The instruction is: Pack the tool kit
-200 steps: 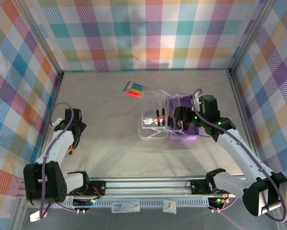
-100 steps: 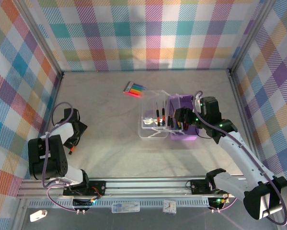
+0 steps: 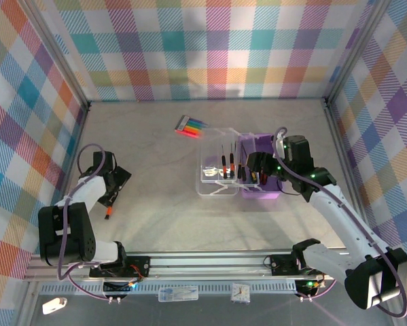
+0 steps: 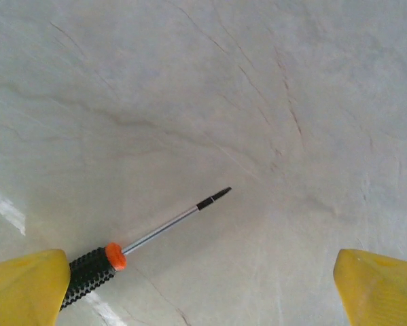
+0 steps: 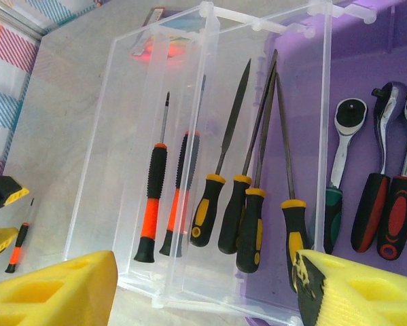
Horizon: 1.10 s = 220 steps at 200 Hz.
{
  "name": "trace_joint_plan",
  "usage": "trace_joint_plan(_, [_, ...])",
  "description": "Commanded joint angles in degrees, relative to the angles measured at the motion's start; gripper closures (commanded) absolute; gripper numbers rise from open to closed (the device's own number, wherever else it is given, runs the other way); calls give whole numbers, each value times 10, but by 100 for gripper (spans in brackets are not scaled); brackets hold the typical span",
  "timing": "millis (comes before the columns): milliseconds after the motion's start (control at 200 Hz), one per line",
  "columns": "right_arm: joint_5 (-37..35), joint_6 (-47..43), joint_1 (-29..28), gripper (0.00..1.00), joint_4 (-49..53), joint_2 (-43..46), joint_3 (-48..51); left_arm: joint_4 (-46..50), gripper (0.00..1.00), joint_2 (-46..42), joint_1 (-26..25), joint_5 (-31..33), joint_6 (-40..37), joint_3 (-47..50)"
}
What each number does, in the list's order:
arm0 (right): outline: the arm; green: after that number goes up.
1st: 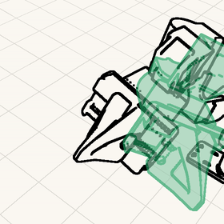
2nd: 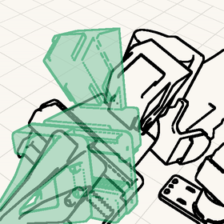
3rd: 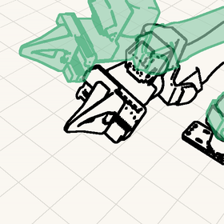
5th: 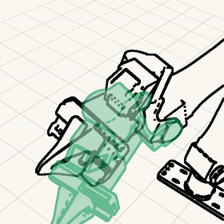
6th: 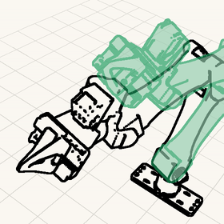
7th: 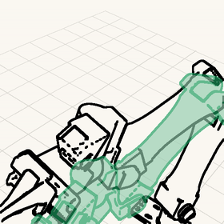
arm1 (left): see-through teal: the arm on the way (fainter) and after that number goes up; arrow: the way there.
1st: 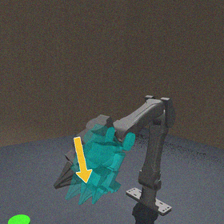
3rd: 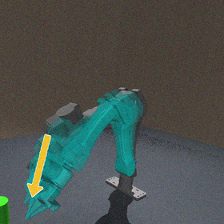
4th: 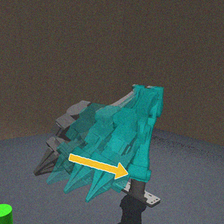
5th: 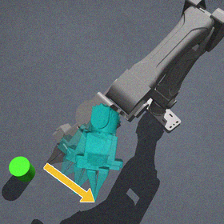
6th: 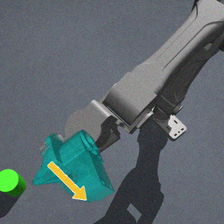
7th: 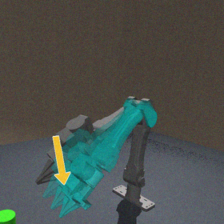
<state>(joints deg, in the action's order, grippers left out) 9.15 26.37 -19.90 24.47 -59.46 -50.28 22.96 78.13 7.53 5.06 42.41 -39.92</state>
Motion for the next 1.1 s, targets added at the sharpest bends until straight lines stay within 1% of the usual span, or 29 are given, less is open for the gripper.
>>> trace_joint_plan(0, [9, 4, -3, 31, 3, 0, -26, 32, 2, -18, -8, -13, 7, -1])
trace_joint_plan(65, [7, 3, -3, 31, 5, 4, -26, 34, 3, -24, -10, -13, 7, 0])
trace_joint_plan(185, [7, 0, -3, 31, 10, 8, -26, 58, 3, -30, -15, 22, 4, -5])
trace_joint_plan(320, [7, 3, -3, 31, 6, 15, -17, 64, 3, -23, -19, 22, -4, 0])
trace_joint_plan(370, [9, 5, -3, 31, 5, 16, -15, 73, 4, -15, -25, 25, -9, -1])
trace_joint_plan(570, [8, 3, -3, 31, 0, 12, -18, 115, 19, 7, -79, 71, -22, -15])
trace_joint_plan(620, [8, 5, -3, 31, 0, 10, -19, 117, 23, 10, -85, 69, -22, -13])
trace_joint_plan(670, [9, 6, -3, 31, -3, 9, -20, 116, 25, 14, -88, 65, -23, -10])
trace_joint_plan(860, [10, 10, -3, 32, -7, 4, -16, 93, 34, 20, -113, 25, -21, 2])
trace_joint_plan(955, [12, 13, -3, 32, -7, 1, -16, 98, 39, 27, -132, 35, -22, -7])
trace_joint_plan(1030, [10, 14, -3, 32, -8, 3, -17, 107, 48, 35, -137, 50, -27, -15])
trace_joint_plan(1095, [10, 13, -3, 32, -8, 2, -17, 109, 52, 42, -137, 60, -28, -15])
